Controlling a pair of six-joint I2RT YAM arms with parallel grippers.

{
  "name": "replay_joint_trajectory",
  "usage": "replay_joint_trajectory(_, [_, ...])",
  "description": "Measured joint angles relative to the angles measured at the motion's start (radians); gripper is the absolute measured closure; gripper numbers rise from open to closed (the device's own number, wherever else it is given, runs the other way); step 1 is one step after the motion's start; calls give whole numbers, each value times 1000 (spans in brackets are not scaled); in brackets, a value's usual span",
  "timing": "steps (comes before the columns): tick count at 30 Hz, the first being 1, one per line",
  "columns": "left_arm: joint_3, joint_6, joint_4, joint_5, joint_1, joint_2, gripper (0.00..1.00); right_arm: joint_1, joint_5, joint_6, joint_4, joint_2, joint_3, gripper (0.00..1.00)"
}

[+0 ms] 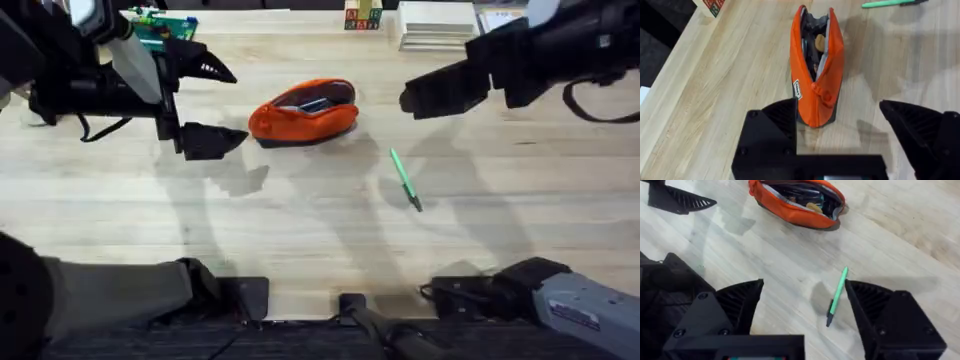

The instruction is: Unzip the bag, pick up the pens from the table one at a time and place them inside, then zip the bag closed.

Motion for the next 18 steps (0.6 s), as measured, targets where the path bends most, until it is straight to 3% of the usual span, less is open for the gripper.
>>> replay_joint_trajectory(5, [0, 0, 0, 0, 0, 0, 7, 0, 5, 7, -8, 0, 0, 4])
replay_joint_trajectory(6, [0, 0, 0, 0, 0, 0, 8, 0, 124, 11, -70, 0, 0, 4])
replay_joint_trajectory(12, [0, 0, 0, 0, 0, 0, 8, 0, 220, 15, -77, 0, -2, 4])
replay_joint_trajectory(18, [0, 0, 0, 0, 0, 0, 8, 0, 247, 35, -29, 0, -116, 3])
